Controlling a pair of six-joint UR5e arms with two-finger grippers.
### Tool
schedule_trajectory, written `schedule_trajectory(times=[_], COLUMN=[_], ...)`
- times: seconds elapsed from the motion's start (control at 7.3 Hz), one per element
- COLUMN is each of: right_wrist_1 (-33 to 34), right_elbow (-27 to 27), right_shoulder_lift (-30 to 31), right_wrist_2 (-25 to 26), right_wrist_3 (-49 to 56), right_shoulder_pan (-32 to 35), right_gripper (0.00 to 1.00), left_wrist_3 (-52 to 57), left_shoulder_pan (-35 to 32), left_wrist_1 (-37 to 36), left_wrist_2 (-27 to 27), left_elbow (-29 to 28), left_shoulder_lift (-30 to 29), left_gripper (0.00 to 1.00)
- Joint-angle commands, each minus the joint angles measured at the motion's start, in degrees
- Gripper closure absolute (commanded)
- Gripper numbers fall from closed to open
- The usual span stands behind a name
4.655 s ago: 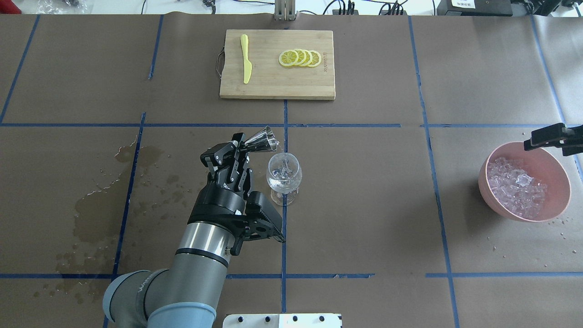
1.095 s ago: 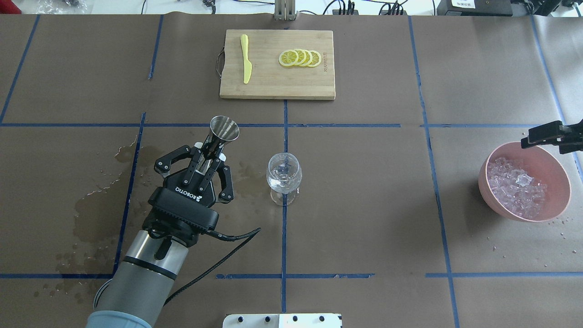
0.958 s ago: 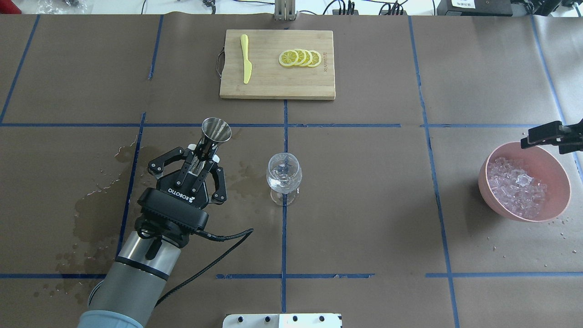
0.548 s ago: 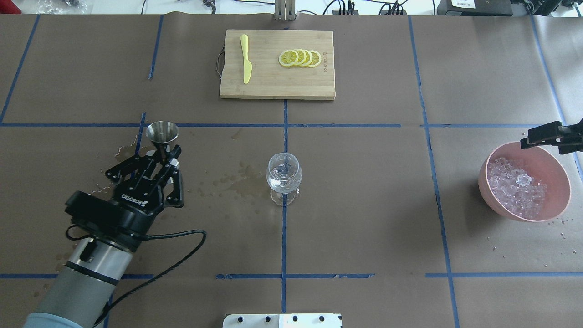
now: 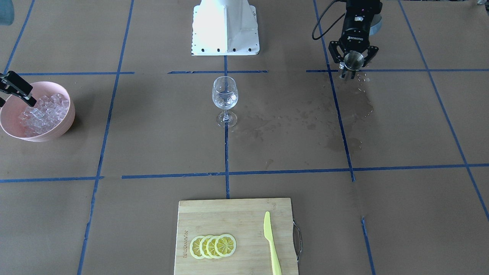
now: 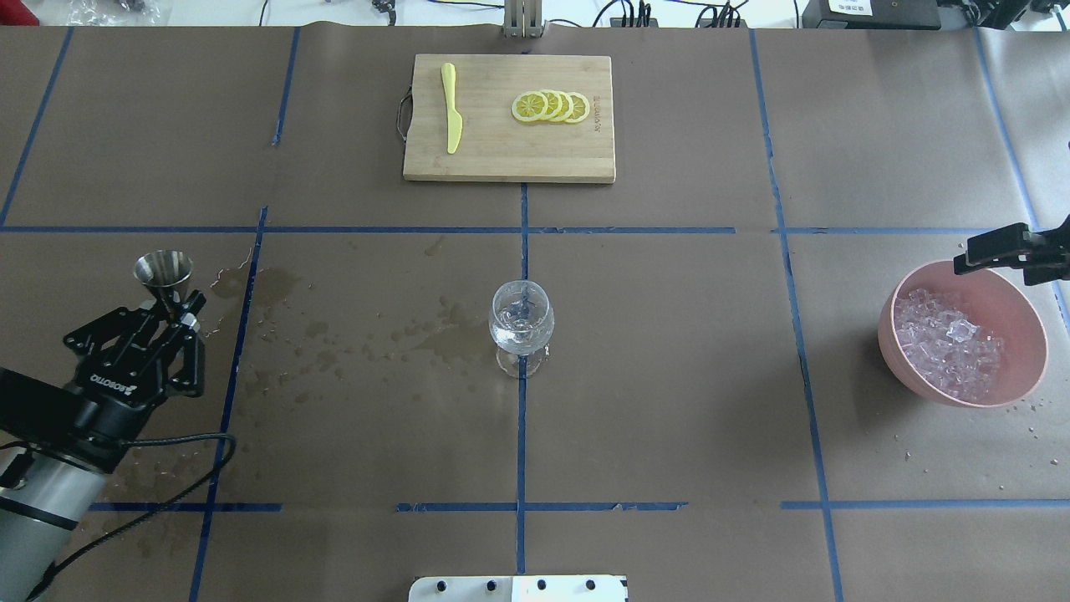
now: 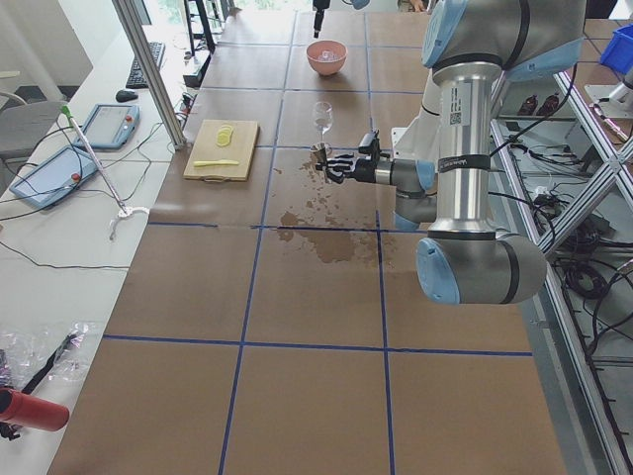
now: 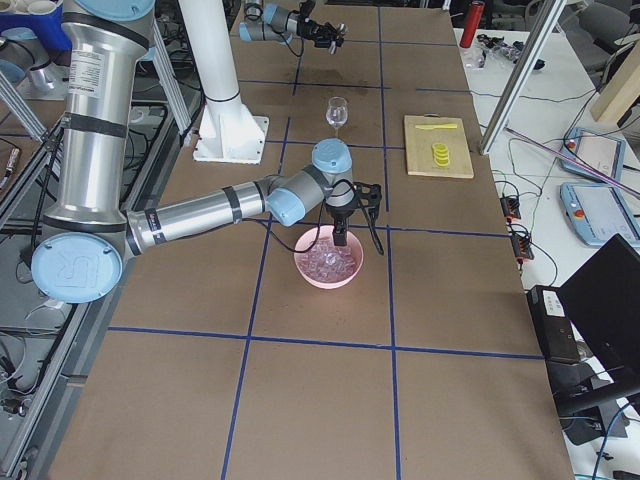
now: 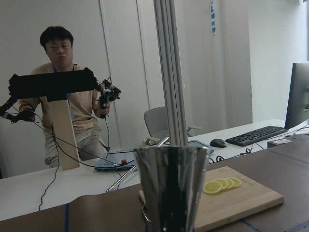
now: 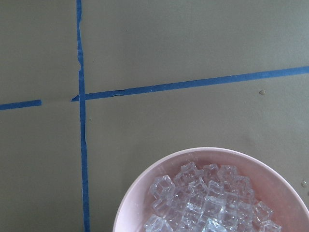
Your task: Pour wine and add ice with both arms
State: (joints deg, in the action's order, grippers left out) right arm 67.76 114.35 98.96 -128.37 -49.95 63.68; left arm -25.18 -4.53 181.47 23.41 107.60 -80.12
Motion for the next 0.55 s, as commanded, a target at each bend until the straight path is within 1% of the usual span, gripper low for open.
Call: schedule_trajectory(times=[0.0, 0.14, 0.27, 0.41], right_wrist_1=[0.00, -0.96, -4.19, -8.57], right_elbow=[0.00, 0.00, -1.31, -3.50], right_shoulder_lift=[0.70, 1.92, 2.98, 4.38], right_wrist_2=[2.06, 5.99, 8.72, 9.88], right_wrist_3=[-0.75, -1.89, -2.34, -3.73], right_shoulder_pan=[-1.27, -3.89, -5.74, -6.98], right_gripper=[0.00, 0.00, 0.00, 0.00], left_wrist_3=[-1.97, -1.98, -1.98, -2.06], left_shoulder_pan=[0.05, -0.21, -0.21, -0.30], left_wrist_1=[2.21, 2.13, 2.04, 2.04], left_wrist_2=[-0.38, -0.47, -0.47, -0.47], left_elbow=[-0.82, -0.81, -0.99, -0.99], left_shoulder_lift=[4.63, 4.89, 4.89, 4.89], left_gripper=[1.00, 1.00, 1.00, 1.00])
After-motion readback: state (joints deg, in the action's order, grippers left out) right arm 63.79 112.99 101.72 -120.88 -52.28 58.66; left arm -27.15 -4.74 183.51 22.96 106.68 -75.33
